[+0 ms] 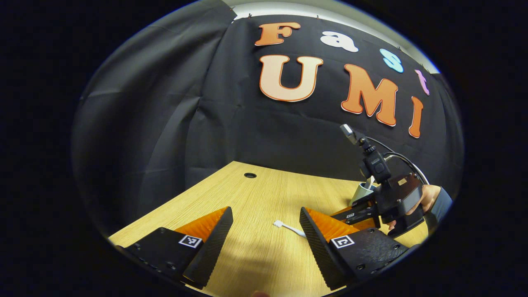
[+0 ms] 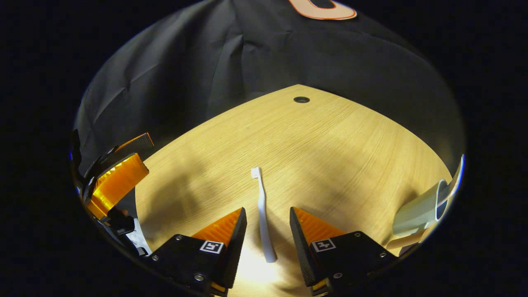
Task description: Put the toothbrush and toothpaste on the desktop into the cup, then pick up the cup and place it on the coaster on the desktop.
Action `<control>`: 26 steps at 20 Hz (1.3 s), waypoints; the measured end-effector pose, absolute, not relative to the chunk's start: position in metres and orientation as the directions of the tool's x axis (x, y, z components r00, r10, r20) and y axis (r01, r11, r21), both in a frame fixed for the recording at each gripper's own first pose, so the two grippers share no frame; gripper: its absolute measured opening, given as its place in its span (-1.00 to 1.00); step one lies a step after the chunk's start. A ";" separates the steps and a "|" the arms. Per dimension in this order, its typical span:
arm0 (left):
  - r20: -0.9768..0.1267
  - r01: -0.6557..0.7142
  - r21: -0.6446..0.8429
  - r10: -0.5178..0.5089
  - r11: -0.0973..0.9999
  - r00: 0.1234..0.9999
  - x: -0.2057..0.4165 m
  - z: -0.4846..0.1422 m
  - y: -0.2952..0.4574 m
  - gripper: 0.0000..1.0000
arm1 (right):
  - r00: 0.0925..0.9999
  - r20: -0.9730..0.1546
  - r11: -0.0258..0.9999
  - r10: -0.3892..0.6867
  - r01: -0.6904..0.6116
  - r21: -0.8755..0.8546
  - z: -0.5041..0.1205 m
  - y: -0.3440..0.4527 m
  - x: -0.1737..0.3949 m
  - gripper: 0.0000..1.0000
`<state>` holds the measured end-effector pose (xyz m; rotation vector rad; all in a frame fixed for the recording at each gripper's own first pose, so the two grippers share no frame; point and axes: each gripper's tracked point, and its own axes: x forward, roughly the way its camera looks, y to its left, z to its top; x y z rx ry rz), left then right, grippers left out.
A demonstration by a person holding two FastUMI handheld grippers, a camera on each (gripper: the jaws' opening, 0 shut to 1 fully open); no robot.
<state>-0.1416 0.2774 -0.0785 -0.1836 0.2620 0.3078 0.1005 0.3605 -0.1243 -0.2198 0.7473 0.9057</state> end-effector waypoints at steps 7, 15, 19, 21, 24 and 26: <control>-0.316 -0.359 -0.160 0.297 0.920 0.901 -0.161 -0.096 0.291 0.95 | 0.416 -0.729 0.650 0.544 -0.758 0.053 -0.136 0.360 0.102 -0.36; -0.337 -0.345 -0.194 0.267 0.918 0.903 -0.157 -0.105 0.280 0.95 | 0.517 -0.619 0.721 0.591 -0.683 0.118 -0.095 0.357 0.113 -0.98; -0.351 -0.323 -0.213 0.236 0.922 0.906 -0.145 -0.108 0.265 0.95 | 0.627 -0.476 0.757 0.617 -0.638 0.141 -0.040 0.334 0.120 -0.97; -0.353 -0.310 -0.216 0.222 0.926 0.909 -0.135 -0.107 0.256 0.95 | 0.683 -0.394 0.778 0.615 -0.607 0.161 -0.012 0.314 0.126 -0.98; -0.358 -0.287 -0.192 0.206 0.938 0.911 -0.123 -0.106 0.241 0.95 | 0.764 -0.251 0.804 0.594 -0.562 0.192 0.005 0.294 0.111 -0.97; -0.360 -0.269 -0.185 0.189 0.945 0.914 -0.113 -0.104 0.231 0.95 | 0.797 -0.174 0.810 0.579 -0.537 0.236 0.008 0.283 0.102 -0.97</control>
